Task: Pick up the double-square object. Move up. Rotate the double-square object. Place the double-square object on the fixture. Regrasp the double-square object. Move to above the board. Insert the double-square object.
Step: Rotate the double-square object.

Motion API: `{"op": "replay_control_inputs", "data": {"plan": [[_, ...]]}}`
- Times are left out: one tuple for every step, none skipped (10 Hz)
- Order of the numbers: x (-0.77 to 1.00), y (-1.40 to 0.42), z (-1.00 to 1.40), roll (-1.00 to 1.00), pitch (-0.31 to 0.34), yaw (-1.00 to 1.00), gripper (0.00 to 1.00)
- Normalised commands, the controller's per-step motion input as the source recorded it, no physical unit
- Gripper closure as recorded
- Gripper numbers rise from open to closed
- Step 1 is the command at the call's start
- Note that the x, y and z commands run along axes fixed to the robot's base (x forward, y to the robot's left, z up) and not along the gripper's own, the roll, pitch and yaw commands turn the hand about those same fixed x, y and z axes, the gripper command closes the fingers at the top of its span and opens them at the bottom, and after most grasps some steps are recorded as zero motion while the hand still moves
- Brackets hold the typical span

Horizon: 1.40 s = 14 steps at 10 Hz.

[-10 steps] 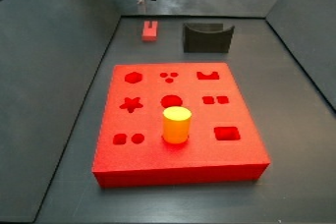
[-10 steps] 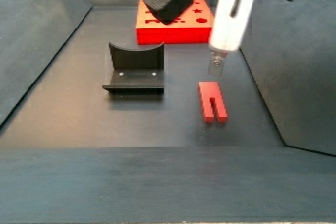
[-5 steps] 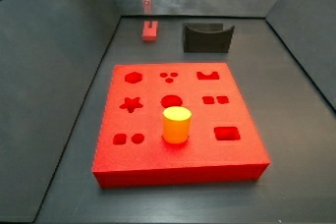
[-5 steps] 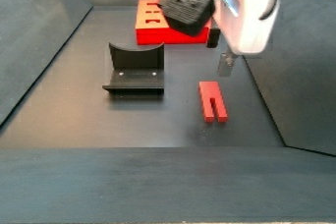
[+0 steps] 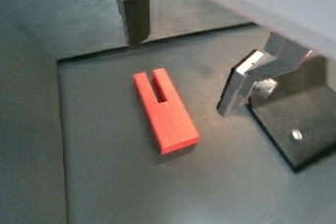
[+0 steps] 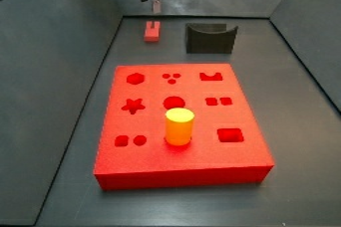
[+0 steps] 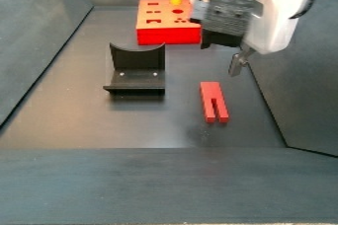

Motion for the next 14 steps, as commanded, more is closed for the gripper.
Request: {"op": "replay_control_inputs", "data": {"plan": [[0.04,0.01,-0.05,0.00,-0.004,1.00,0.00],[0.04,0.01,-0.05,0.00,-0.004,1.00,0.00],[0.04,0.01,-0.05,0.00,-0.004,1.00,0.00],[0.04,0.01,-0.05,0.00,-0.005,1.00,0.00],[0.04,0.01,-0.05,0.00,-0.005,1.00,0.00],[0.04,0.01,-0.05,0.00,-0.006,1.00,0.00],[0.04,0.01,-0.05,0.00,-0.006,1.00,0.00],[0.04,0.01,-0.05,0.00,-0.007,1.00,0.00],[0.04,0.01,-0.05,0.00,-0.008,1.00,0.00],[0.04,0.01,-0.05,0.01,-0.009,1.00,0.00],[0.04,0.01,-0.05,0.01,-0.011,1.00,0.00],[0.04,0.01,-0.05,0.01,-0.013,1.00,0.00],[0.04,0.01,-0.05,0.01,-0.016,1.00,0.00],[0.04,0.01,-0.05,0.01,-0.017,0.80,0.00]]}}
